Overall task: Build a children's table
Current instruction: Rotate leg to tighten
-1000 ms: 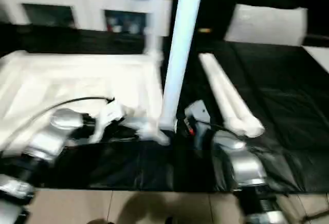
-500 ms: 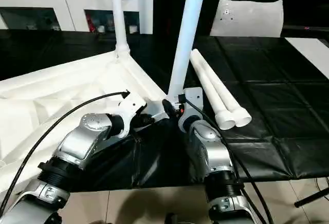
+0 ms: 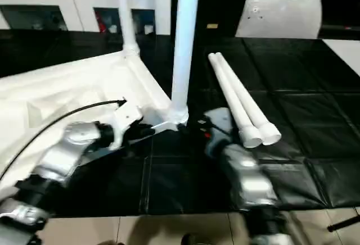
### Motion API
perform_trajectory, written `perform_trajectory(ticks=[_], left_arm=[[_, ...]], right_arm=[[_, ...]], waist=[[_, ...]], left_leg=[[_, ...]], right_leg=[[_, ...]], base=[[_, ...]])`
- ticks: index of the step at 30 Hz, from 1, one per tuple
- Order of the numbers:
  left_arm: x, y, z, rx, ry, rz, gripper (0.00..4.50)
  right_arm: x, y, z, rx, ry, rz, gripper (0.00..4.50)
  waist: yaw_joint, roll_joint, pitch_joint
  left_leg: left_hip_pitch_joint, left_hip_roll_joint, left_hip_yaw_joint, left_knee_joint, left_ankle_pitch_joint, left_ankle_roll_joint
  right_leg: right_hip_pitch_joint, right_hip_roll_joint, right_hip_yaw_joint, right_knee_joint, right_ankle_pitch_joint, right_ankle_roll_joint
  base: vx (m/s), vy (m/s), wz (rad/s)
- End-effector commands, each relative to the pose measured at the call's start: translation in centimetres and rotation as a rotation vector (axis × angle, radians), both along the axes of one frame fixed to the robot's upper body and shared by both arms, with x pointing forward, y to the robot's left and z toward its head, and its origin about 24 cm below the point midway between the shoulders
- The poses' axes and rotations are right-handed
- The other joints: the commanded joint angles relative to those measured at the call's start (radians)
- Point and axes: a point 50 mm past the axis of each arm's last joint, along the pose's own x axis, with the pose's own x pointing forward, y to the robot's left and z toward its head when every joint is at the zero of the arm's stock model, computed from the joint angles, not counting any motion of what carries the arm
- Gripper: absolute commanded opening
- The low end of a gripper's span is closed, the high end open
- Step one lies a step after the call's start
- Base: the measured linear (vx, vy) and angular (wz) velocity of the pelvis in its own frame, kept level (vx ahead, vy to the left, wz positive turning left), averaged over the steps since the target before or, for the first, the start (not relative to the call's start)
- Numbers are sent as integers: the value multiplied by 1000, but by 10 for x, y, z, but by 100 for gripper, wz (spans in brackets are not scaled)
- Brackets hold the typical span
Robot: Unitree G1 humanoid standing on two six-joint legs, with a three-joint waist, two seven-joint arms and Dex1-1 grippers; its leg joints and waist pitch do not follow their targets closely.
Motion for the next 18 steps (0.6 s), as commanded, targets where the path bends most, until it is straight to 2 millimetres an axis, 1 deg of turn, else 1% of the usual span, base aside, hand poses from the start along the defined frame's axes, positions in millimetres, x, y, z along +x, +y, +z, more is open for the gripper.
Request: perform_trajectory(ticks=[1, 2, 3, 5, 6, 7, 8, 9, 10, 11, 12, 13, 14, 15, 16, 18], left_arm=[[-5, 2, -5, -16, 26, -61, 0], [-7, 5, -6, -12, 34, -93, 0], [-8, 8, -6, -11, 38, -117, 0], [-13, 15, -5, -4, 69, -211, 0], [-14, 17, -6, 2, 83, -236, 0], [-16, 19, -6, 11, 96, -263, 0], [-17, 20, -6, 16, 103, -280, 0], [-17, 21, -7, 25, 111, -295, 0], [-21, 24, -8, 54, 142, -352, 0], [-21, 24, -8, 55, 144, -354, 0], [-22, 25, -8, 63, 153, -371, 0], [-23, 25, -8, 71, 160, -393, 0], [-25, 26, -9, 82, 171, -422, 0], [-26, 27, -9, 92, 178, -448, 0], [-26, 27, -9, 92, 178, -448, 0], [-29, 27, -9, 114, 192, -506, 0]], right_arm=[[-1, -3, 12, 20, -48, 81, 447], [-3, -7, 16, 15, -53, 130, 447], [-3, -9, 18, 12, -54, 164, 447], [-6, -14, 27, -7, -44, 302, 447], [-7, -14, 29, -9, -33, 349, 447], [-8, -13, 30, -17, -20, 399, 447], [-9, -13, 31, -23, -12, 433, 447], [-9, -12, 32, -28, -9, 461, 447], [-10, -8, 34, -47, -4, 555, 447], [-10, -8, 35, -48, -4, 558, 447], [-9, -7, 35, -54, -5, 580, 447], [-8, -5, 36, -56, -6, 602, 430], [-7, -2, 37, -59, -12, 633, 411], [-5, 1, 38, -57, -13, 657, 411], [-5, 1, 38, -57, -13, 657, 406], [-1, 8, 39, -59, -10, 709, 376]], waist=[[7, -10, -79], [8, -12, -77], [8, -11, -77], [8, -16, -74], [9, -16, -74], [8, -19, -73], [9, -16, -72], [9, -16, -72], [9, -18, -72], [10, -23, -73], [10, -21, -72], [11, -28, -73], [14, -27, -74], [17, -25, -74], [18, -26, -74], [24, -35, -75]], left_leg=[[-4, 31, 0, -56, -109, 114], [-4, 30, 0, -56, -129, 117], [-4, 32, -1, -57, -136, 114], [-2, 31, 0, -57, -165, 109], [-1, 31, -1, -57, -165, 108], [-1, 33, -1, -57, -168, 105], [1, 34, -2, -58, -174, 101], [2, 34, -2, -57, -178, 99], [2, 35, -3, -58, -187, 93], [3, 36, -4, -58, -191, 90], [5, 37, -3, -59, -189, 87], [7, 37, -2, -58, -188, 85], [11, 39, -2, -59, -184, 81], [14, 41, -1, -61, -191, 75], [15, 42, -2, -62, -197, 72], [17, 42, -2, -63, -210, 59]], right_leg=[[68, -65, 55, -56, -239, -182], [69, -65, 54, -60, -269, -178], [69, -66, 54, -60, -282, -175], [67, -67, 54, -68, -346, -159], [67, -67, 54, -67, -353, -158], [65, -67, 54, -68, -367, -155], [63, -67, 54, -69, -381, -153], [62, -68, 53, -71, -388, -152], [61, -68, 52, -72, -409, -149], [61, -71, 52, -71, -422, -145], [59, -71, 54, -71, -420, -146], [58, -71, 55, -72, -412, -149], [56, -70, 56, -70, -392, -155], [54, -69, 57, -68, -382, -163], [53, -70, 56, -68, -382, -166], [55, -71, 57, -65, -382, -167]], base=[[0, 0, 0], [0, 0, 0], [0, 0, 0], [0, 0, 0], [0, 0, 0], [0, 0, 0], [0, 0, 0], [0, 0, 0], [0, 0, 0], [0, 0, 0], [0, 0, 0], [0, 0, 0], [0, 0, 0], [0, 0, 0], [0, 0, 0], [0, 0, 0]])
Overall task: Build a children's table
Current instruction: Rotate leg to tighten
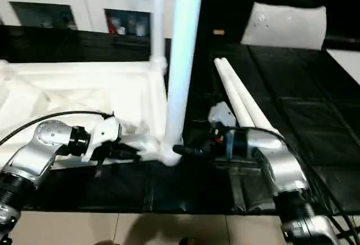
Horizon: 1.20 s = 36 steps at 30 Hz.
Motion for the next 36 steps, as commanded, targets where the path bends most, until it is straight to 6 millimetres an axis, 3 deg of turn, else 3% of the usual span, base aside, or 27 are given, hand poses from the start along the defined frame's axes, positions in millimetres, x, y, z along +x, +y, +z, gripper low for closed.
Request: perform_trajectory(ticks=[1, 7, 20, 25, 26, 30, 31, 32, 34, 35, 36], left_arm=[[-7, -4, -7, 56, 46, -105, 0], [-6, -6, -5, 65, 45, -140, 0], [-6, -7, -6, 74, 48, -163, 0], [-4, -7, -8, 63, 49, -120, 0], [-2, -8, -8, 59, 45, -99, 0], [9, -16, -8, 3, 4, 68, 0], [13, -20, -7, -17, 3, 120, 0], [15, -23, -5, -36, -3, 158, 0], [19, -27, -3, -62, -13, 206, 0], [27, -38, 2, -123, -23, 310, 0], [28, -40, 3, -128, -25, 321, 0]], right_arm=[[2, 4, -1, -13, 5, 48, 367], [2, 10, -2, -34, 21, 141, 323], [-1, 15, -8, -41, 35, 205, 202], [-8, 16, -14, -30, 59, 213, 193], [-10, 17, -16, -26, 65, 208, 192], [-17, 20, -26, 21, 127, 96, 192], [-17, 22, -30, 31, 141, 49, 192], [-17, 24, -33, 33, 153, 2, 192], [-15, 26, -38, 28, 164, -61, 192], [-11, 35, -45, 28, 155, -184, 192], [-11, 36, -45, 29, 157, -198, 192]], waist=[[-3, -1, -62], [4, -8, -65], [8, -2, -64], [10, 5, -60], [9, 2, -61], [16, 6, -57], [18, 10, -53], [16, 7, -51], [10, 8, -48], [1, 6, -43], [-2, 11, -41]], left_leg=[[7, 41, -5, -72, -213, 60], [7, 41, -5, -72, -214, 45], [6, 42, -5, -72, -213, 43], [8, 42, -7, -75, -243, 33], [8, 42, -7, -75, -247, 31], [15, 41, -6, -77, -278, 26], [20, 41, -6, -78, -299, 19], [24, 38, -9, -76, -328, 14], [19, 35, -13, -77, -346, 9], [26, 29, -17, -71, -387, 0], [28, 26, -20, -69, -399, -5]], right_leg=[[48, -70, 54, -64, -385, -170], [52, -70, 55, -61, -369, -170], [54, -68, 55, -59, -341, -182], [53, -68, 54, -64, -373, -174], [53, -67, 54, -64, -375, -172], [49, -65, 54, -71, -401, -169], [44, -66, 54, -76, -439, -157], [42, -68, 48, -85, -503, -140], [44, -68, 43, -93, -570, -109], [36, -69, 29, -114, -681, -55], [34, -70, 23, -120, -710, -41]], base=[[0, 0, 0], [0, 0, 0], [0, 0, 0], [0, 0, 0], [0, 0, 0], [0, 0, 0], [0, 0, 0], [0, 0, 0], [-26, 3, -2], [-58, 7, -4], [-58, 7, -4]])
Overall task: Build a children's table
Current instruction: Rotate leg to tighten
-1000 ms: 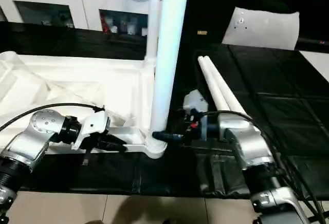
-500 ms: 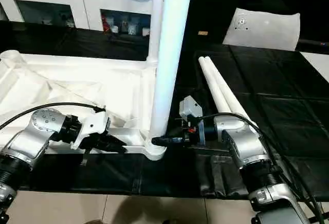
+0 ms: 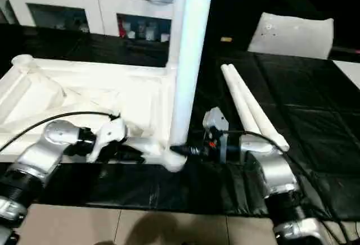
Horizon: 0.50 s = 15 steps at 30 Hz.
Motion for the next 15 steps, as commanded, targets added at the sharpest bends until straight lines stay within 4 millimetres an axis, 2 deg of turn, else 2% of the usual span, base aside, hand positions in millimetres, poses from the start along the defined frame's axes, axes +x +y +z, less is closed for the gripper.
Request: perform_trajectory(ticks=[1, 2, 3, 4, 5, 6, 7, 8, 9, 10, 11, 12, 13, 14, 15], left_arm=[[18, -24, 14, -94, -78, 176, 0], [23, -34, 18, -120, -86, 237, 0], [26, -42, 21, -140, -93, 287, 0], [28, -45, 22, -148, -95, 307, 0], [31, -57, 26, -178, -86, 362, 0], [32, -60, 28, -183, -92, 383, 0], [34, -64, 30, -190, -98, 408, 0], [36, -69, 34, -199, -113, 444, 0], [37, -70, 34, -201, -116, 453, 0], [41, -75, 38, -203, -138, 497, 0], [44, -79, 42, -200, -170, 527, 0], [46, -80, 43, -190, -189, 525, 0], [46, -81, 44, -182, -199, 525, 0], [46, -81, 44, -177, -202, 525, 0], [46, -80, 44, -169, -207, 528, 0]], right_arm=[[-7, 27, -20, -13, 87, -32, 192], [-1, 35, -23, 4, 103, -129, 192], [4, 42, -26, 11, 122, -215, 192], [6, 45, -26, 13, 129, -251, 192], [13, 53, -28, 19, 163, -371, 192], [15, 56, -28, 23, 175, -407, 191], [18, 60, -28, 24, 185, -445, 191], [22, 65, -29, 20, 198, -503, 191], [23, 66, -29, 18, 200, -517, 191], [28, 74, -27, 15, 206, -577, 191], [32, 81, -24, 26, 218, -620, 191], [34, 83, -22, 34, 206, -626, 191], [35, 85, -20, 37, 197, -633, 191], [35, 87, -19, 41, 190, -636, 191], [36, 87, -18, 51, 182, -636, 226]], waist=[[-19, 8, -35], [-34, 10, -35], [-51, 29, -28], [-51, 29, -28], [-37, 74, -16], [24, 72, -10], [-11, 26, -34], [-12, -2, -42], [-20, -47, -34], [-1, -28, -30], [17, 14, -46], [4, -8, -36], [3, 19, -64], [-3, 25, -64], [-6, 17, -65]], left_leg=[[25, 23, -21, -65, -432, -10], [27, 21, -27, -59, -460, -9], [42, 37, -35, -66, -528, -4], [42, 37, -35, -66, -528, -4], [-71, 122, -59, -199, -793, -25], [-78, 98, 16, -227, -830, -21], [-37, 93, -1, -188, -729, 14], [7, 59, -10, -127, -613, -30], [39, -17, -12, 107, -246, -38], [-38, -9, -38, 61, -101, 9], [-49, 19, -45, -35, -58, -23], [-38, 16, -34, -49, -107, -12], [-10, 32, -36, -53, -93, 3], [-15, 36, -36, -58, -68, 17], [-31, 29, -32, -60, 2, 59]], right_leg=[[16, -64, 6, -132, -761, -13], [22, -63, -22, -151, -789, 18], [27, -56, -62, -171, -750, 18], [27, -56, -62, -171, -750, 18], [153, -34, -58, 93, -395, -28], [104, 1, -35, 152, -211, -47], [109, -25, 36, 146, -286, -18], [76, -64, 80, 81, -579, 28], [-31, -162, 50, -133, -1210, 81], [40, -177, 99, -97, -1083, 43], [69, -115, 62, -49, -723, -22], [39, -74, 57, -42, -615, -26], [46, -69, 59, -9, -337, -100], [50, -68, 61, -2, -222, -140], [68, -62, 59, 6, -20, -199]], base=[[-68, 17, -8], [-71, 37, -6], [-71, 37, -6], [-84, 48, -8], [-149, 33, 2], [-149, 33, 2], [-66, -46, 2], [-45, -94, -20], [-45, -94, -20], [1, -36, -34], [75, -1, -10], [75, -1, -10], [16, -18, 18], [0, 0, 0], [0, 0, 0]])
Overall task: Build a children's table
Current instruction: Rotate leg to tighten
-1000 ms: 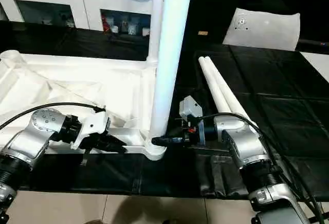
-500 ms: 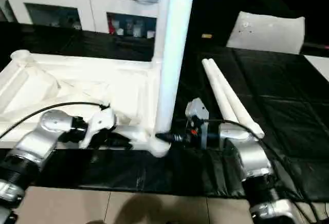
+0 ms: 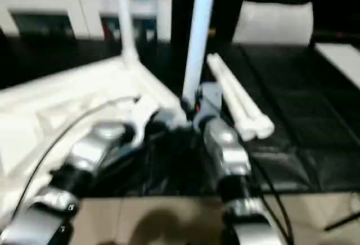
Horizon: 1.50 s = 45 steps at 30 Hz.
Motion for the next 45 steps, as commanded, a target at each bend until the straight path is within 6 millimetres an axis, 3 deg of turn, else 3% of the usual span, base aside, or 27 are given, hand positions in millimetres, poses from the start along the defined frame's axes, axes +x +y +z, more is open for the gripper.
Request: perform_trajectory(ticks=[1, 3, 4, 5, 6, 7, 8, 10, 11, 13, 16, 19, 20, 25, 34, 41, 45], left_arm=[[16, -11, 39, -68, -182, 42, 0], [15, -5, 37, -23, -196, 25, 0], [14, 1, 35, -4, -201, 18, 0], [14, 4, 34, -2, -201, 15, 0], [13, 8, 33, 1, -201, 13, 0], [13, 8, 33, 1, -201, 13, 0], [12, 15, 30, 7, -198, 3, 0], [10, 24, 28, 18, -198, -21, 0], [9, 26, 27, 21, -199, -28, 0], [7, 31, 25, 25, -194, -46, 0], [2, 43, 20, 31, -187, -117, 0], [-4, 54, 13, 60, -167, -221, 0], [-7, 57, 11, 66, -153, -259, 0], [-19, 65, 5, 68, -92, -431, 0], [-34, 68, 0, 64, 30, -695, 0], [-36, 71, 1, 128, 63, -802, 0], [-35, 72, 1, 142, 58, -818, 0]], right_arm=[[-20, 43, -26, 72, 131, 166, 247], [-20, 39, -25, 84, 114, 160, 261], [-20, 33, -26, 92, 112, 151, 268], [-20, 31, -26, 94, 113, 149, 283], [-20, 26, -26, 94, 102, 140, 298], [-20, 26, -26, 94, 102, 140, 298], [-20, 18, -25, 85, 76, 137, 306], [-21, 8, -23, 71, 43, 147, 314], [-21, 6, -22, 69, 35, 149, 341], [-22, -2, -19, 62, 3, 160, 347], [-25, -24, -11, 43, -68, 212, 384], [-30, -44, -5, -24, -118, 319, 395], [-33, -50, -3, -50, -130, 370, 424], [-41, -67, 4, -125, -143, 573, 447], [-49, -67, 6, -217, -77, 908, 447], [-51, -61, -3, -330, -23, 1066, 447], [-51, -57, -6, -320, -11, 1100, 430]], waist=[[-2, 1, -67], [-1, 1, -66], [-2, 3, -63], [-7, 2, -61], [-8, 4, -62], [-11, 7, -66], [-10, 3, -71], [-5, 1, -77], [-2, 2, -72], [1, 3, -71], [5, 3, -69], [7, 2, -65], [6, 1, -65], [8, -4, -62], [23, -9, -64], [30, -9, -63], [31, -12, -65]], left_leg=[[0, 41, -4, -65, -2, 78], [-1, 41, 0, -65, -18, 107], [-2, 42, 1, -68, -55, 111], [-8, 42, -1, -72, -89, 103], [-6, 44, 0, -72, -98, 95], [-1, 48, 1, -69, -92, 86], [0, 49, 2, -66, -54, 86], [-2, 47, 3, -60, 15, 109], [-3, 45, 7, -59, 20, 125], [-2, 46, 8, -60, 1, 131], [1, 49, 11, -62, -40, 114], [1, 49, 12, -64, -78, 94], [1, 50, 12, -65, -85, 90], [1, 49, 13, -65, -113, 88], [5, 52, 17, -62, -89, 115], [8, 56, 17, -65, -125, 81], [7, 55, 17, -64, -116, 86]], right_leg=[[58, -54, 60, -77, 79, -214], [63, -61, 62, -81, 84, -237], [61, -63, 63, -87, 37, -235], [69, -64, 60, -93, -22, -220], [67, -65, 61, -95, -39, -215], [64, -66, 64, -94, -28, -226], [65, -65, 67, -86, 39, -243], [65, -61, 66, -72, 148, -257], [62, -60, 67, -73, 166, -262], [63, -63, 66, -76, 144, -259], [63, -62, 70, -80, 86, -243], [62, -60, 70, -87, 26, -233], [62, -59, 71, -87, 16, -232], [59, -60, 71, -92, -50, -222], [54, -60, 72, -87, -24, -244], [51, -63, 72, -89, -72, -239], [54, -63, 72, -87, -55, -240]], base=[[0, 0, 0], [0, 0, 0], [0, 0, 0], [0, 0, 0], [0, 0, 0], [0, 0, 0], [0, 0, 0], [0, 0, 0], [0, 0, 0], [0, 0, 0], [0, 0, 0], [0, 0, 0], [0, 0, 0], [0, 0, 0], [0, 0, 0], [0, 0, 0], [0, 0, 0]])
